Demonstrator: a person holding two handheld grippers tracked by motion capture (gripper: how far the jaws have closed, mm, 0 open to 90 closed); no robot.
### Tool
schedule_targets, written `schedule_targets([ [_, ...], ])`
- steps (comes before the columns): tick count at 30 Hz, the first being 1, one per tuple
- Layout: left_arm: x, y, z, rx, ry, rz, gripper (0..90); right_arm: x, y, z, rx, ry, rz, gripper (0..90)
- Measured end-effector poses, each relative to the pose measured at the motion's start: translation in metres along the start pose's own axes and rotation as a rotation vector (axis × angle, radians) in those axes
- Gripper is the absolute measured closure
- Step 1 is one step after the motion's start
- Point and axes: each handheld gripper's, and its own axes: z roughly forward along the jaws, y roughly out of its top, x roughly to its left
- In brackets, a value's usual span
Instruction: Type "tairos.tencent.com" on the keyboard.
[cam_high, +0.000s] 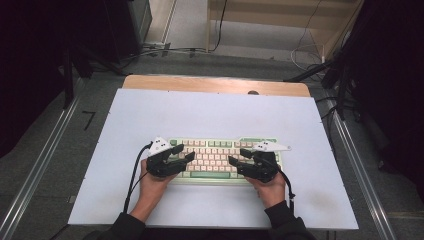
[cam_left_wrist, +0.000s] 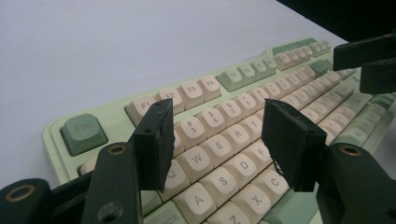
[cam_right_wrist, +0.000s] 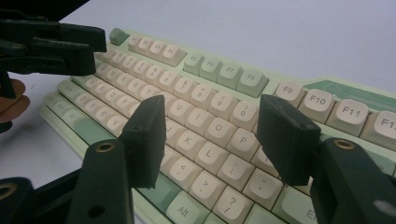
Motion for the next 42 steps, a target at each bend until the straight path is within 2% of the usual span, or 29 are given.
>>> schedule_targets([
  [6, -0.001, 0.001, 0.001, 0.0, -0.002, 0.003, 46.5, -0.001, 0.0, 0.001, 0.004, -0.011, 0.013, 30.4],
  [12, 0.0, 0.002, 0.004, 0.023, 0.009, -0.005, 52.3, -0.002, 0.0, 0.001, 0.013, -0.014, 0.033, 30.2],
  [14, 0.001, 0.002, 0.005, 0.03, 0.005, -0.006, 59.8, -0.001, 0.0, 0.001, 0.015, -0.012, 0.036, 30.6],
  [18, -0.002, 0.007, 0.009, 0.067, -0.01, 0.031, 89.2, -0.001, 0.0, 0.001, 0.016, -0.015, 0.033, 31.7],
  [19, -0.003, 0.008, 0.011, 0.086, -0.01, 0.046, 90.0, -0.001, 0.0, 0.001, 0.015, -0.016, 0.03, 32.1],
  [22, -0.01, 0.01, 0.017, 0.135, -0.006, 0.086, 90.0, -0.001, 0.0, 0.001, 0.013, -0.015, 0.027, 32.7],
  [25, -0.014, 0.011, 0.021, 0.156, 0.015, 0.111, 90.0, -0.001, -0.001, 0.002, 0.015, -0.014, 0.026, 33.2],
  [31, -0.014, 0.011, 0.022, 0.165, 0.032, 0.113, 90.0, 0.001, -0.001, 0.003, 0.019, -0.018, 0.018, 33.4],
  [35, -0.015, 0.011, 0.025, 0.207, 0.042, 0.125, 90.0, 0.001, -0.002, 0.004, 0.026, -0.019, 0.02, 33.7],
  [37, -0.016, 0.013, 0.021, 0.179, 0.042, 0.13, 90.0, 0.002, -0.002, 0.004, 0.022, -0.018, 0.016, 33.8],
  [42, -0.009, 0.018, 0.005, 0.054, 0.025, 0.057, 58.6, 0.001, -0.002, 0.002, 0.014, -0.021, 0.018, 34.6],
])
